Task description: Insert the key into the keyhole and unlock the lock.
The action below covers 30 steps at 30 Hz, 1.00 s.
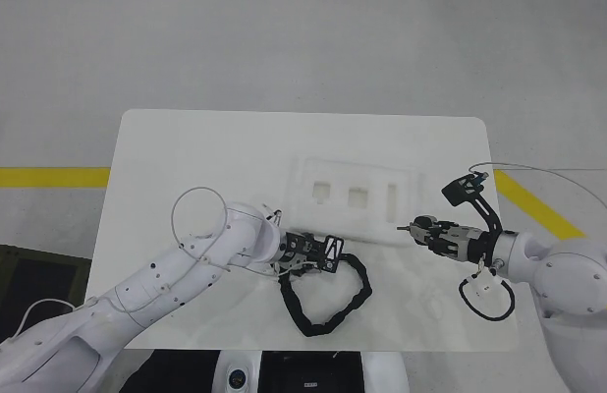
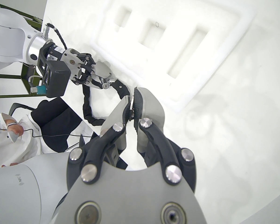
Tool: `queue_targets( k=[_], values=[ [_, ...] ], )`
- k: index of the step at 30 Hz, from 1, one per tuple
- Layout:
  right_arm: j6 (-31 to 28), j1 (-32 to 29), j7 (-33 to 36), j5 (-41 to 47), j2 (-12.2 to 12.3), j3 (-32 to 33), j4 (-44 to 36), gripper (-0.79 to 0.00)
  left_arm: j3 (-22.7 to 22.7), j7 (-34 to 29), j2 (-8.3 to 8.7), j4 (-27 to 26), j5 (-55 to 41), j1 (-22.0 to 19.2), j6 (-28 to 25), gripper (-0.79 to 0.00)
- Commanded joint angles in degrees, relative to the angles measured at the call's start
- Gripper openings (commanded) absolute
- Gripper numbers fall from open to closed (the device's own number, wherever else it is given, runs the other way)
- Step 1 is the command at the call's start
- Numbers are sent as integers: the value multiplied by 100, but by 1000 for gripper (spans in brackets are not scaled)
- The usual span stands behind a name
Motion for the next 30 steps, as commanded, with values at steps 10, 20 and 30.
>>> queue_targets(
  k=[10,20,30],
  values=[
    [0,0,0,0,0,0,0,-785,-38,-201,-113,126,-241,-49,24,-502],
    [0,0,0,0,0,0,0,-785,25,-325,-251,403,-504,-143,-62,-736],
    [0,0,0,0,0,0,0,-785,-110,-151,-309,673,-919,-154,-159,-785]
  ],
)
